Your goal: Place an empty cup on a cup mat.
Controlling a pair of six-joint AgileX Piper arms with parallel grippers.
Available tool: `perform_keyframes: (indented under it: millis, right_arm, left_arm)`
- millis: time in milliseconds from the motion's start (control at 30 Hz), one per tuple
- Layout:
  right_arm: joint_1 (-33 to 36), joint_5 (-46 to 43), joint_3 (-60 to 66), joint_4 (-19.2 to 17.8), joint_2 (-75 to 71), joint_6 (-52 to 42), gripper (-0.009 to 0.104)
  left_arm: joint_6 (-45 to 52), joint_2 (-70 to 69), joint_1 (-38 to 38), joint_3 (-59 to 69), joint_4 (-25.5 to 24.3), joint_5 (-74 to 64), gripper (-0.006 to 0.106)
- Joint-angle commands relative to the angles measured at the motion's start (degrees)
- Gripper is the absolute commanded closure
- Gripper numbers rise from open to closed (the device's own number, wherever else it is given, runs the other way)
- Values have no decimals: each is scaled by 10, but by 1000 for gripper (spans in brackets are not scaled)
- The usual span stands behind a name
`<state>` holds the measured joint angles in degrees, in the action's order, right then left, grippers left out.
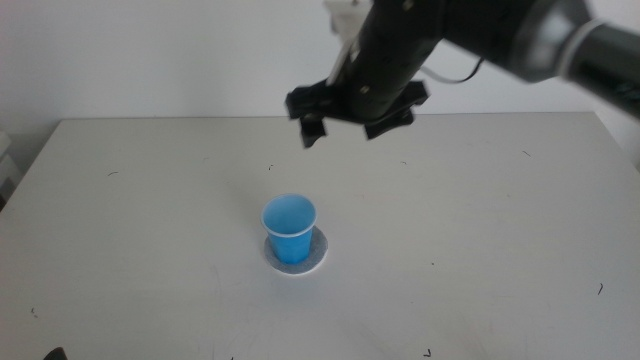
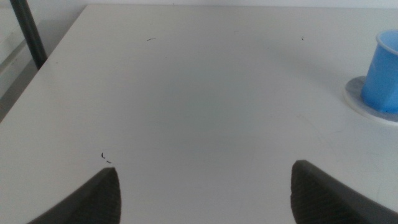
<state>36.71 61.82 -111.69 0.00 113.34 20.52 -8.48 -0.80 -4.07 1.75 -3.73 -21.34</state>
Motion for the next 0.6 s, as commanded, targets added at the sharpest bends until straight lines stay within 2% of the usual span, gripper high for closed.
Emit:
perform_keyframes:
  millis: [0,167,567]
  right_arm:
    - [-16,-2,-1,-27,-76,1,8]
    - [-40,-18,86,-58,-179,20,8]
    - [-142,-164,451,-73,-498,47,8]
  left_arm:
    - [-6,-2,1,-3,0,38,-5]
    - [-6,-2,1,-3,0,38,-5]
    - [-6,-2,1,-3,0,38,-5]
